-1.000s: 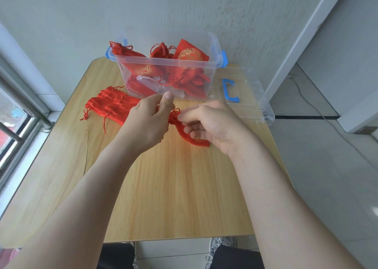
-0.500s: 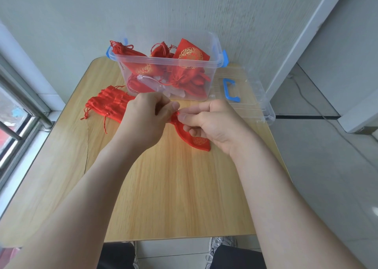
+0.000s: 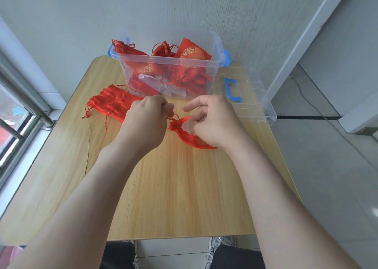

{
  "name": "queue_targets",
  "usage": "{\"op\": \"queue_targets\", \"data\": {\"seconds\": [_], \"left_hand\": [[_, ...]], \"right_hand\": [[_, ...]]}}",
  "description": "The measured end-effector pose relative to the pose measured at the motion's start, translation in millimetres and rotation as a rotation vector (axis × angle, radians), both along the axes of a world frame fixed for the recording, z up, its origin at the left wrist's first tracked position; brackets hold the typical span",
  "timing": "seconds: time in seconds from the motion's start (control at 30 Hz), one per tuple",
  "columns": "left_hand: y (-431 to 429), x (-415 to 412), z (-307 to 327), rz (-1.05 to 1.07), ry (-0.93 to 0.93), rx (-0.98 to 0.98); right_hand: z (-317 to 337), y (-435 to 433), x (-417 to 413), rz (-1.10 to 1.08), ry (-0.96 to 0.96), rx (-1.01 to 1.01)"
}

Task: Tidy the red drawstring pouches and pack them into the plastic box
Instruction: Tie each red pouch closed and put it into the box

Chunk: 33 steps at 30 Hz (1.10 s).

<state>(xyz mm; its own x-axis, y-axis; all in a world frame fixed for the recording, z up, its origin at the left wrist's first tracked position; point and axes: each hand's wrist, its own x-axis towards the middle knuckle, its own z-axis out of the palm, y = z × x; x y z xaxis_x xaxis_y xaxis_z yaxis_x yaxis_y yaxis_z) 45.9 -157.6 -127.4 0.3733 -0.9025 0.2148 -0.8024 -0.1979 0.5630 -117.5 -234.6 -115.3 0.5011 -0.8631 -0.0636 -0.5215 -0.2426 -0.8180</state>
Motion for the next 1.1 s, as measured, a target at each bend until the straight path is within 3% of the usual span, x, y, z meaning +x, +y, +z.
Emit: {"op": "queue_targets", "data": {"seconds": [0.23, 0.43, 0.77, 0.93, 1.1], "left_hand": [[3.5, 4.8, -4.6, 0.077, -0.119, 0.021], [1.9, 1.4, -7.6, 0.133, -0.140, 0.030], [0.4, -3.3, -3.3, 0.116, -0.138, -0.244], [-1.0, 2.0, -1.4, 0.143, -0.051, -0.289], [1.1, 0.3, 9.4, 0.212, 0.304, -0.231]], "right_hand": [[-6.9, -1.7, -2.6, -0.004, 0.161, 0.017], [-11.3, -2.3, 0.2, -0.012, 0.190, -0.023], [-9.2, 1.9, 4.6, 0.087, 0.281, 0.023], [-10.7, -0.7, 1.8, 0.020, 0.223, -0.060], [-8.7, -5.5, 5.2, -0.108, -0.055, -0.159]]}}
